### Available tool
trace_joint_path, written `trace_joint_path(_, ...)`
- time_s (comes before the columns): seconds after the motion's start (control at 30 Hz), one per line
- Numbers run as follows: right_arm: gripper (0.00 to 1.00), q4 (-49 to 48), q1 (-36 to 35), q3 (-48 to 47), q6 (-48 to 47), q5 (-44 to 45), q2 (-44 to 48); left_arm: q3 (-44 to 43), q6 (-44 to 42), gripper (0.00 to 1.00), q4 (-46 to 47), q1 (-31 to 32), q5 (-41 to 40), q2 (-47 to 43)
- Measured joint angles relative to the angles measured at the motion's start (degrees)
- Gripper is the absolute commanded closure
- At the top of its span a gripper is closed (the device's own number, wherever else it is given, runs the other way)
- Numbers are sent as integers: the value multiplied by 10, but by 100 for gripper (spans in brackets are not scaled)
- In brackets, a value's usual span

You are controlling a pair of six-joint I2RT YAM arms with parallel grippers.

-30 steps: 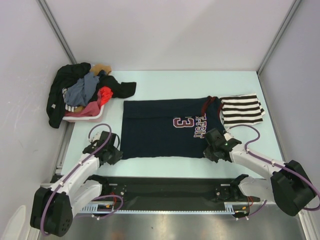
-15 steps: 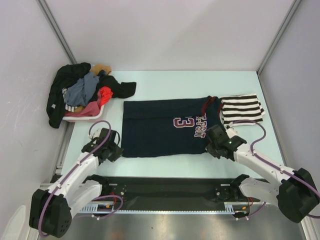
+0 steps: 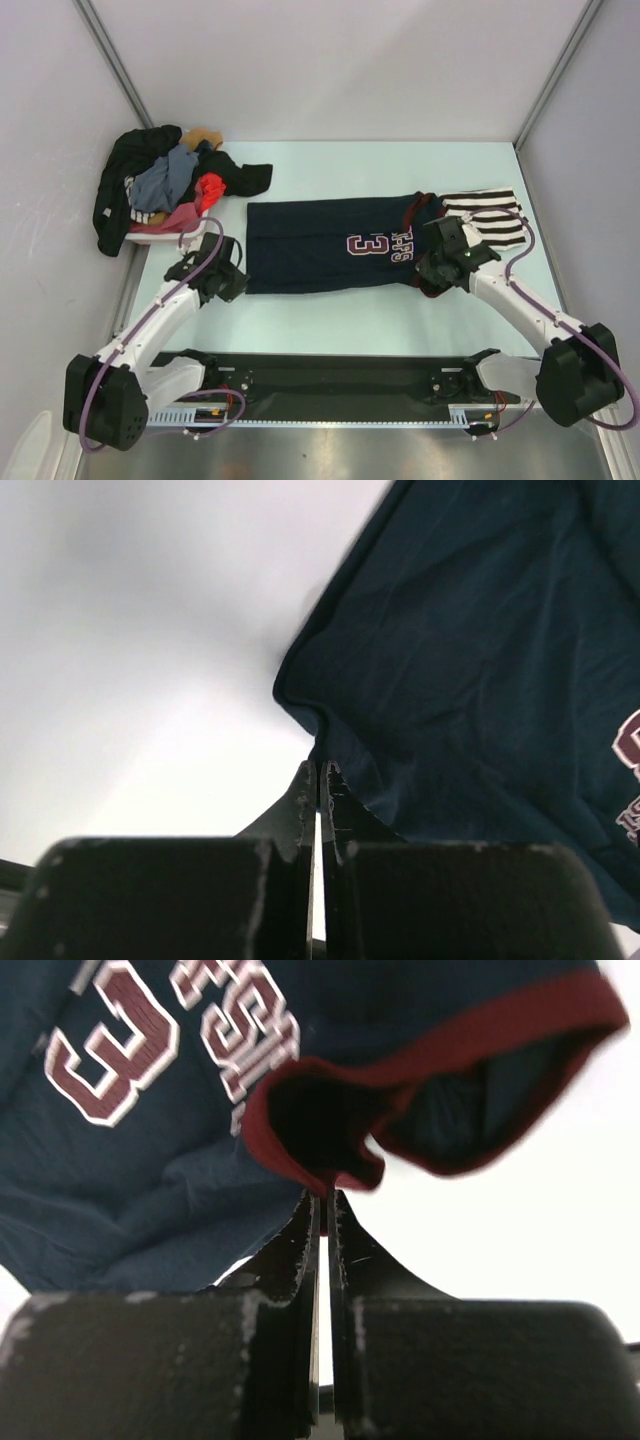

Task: Fold and stack the tank tops
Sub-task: Fold the tank top

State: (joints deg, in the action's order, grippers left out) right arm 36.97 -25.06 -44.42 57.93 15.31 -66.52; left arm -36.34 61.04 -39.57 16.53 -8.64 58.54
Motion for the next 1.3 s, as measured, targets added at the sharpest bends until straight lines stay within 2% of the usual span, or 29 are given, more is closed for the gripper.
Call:
trace_joint_path(0.33, 100, -45, 67, -67, -76, -55, -96, -71, -7, 100, 17, -46, 2, 97)
trace_joint_path(0.6, 100, -69, 86, -109, -98, -78, -166, -133, -12, 100, 19, -65, 2, 162)
trace_joint_path(1.0, 100, -80, 92, -207, -106, -76, -288, -269, -42, 100, 12, -88, -8, 323)
trace_joint_path(1.3, 100, -80, 108, -233, -107, -72, -335, -323, -56, 100, 9, -89, -8, 403)
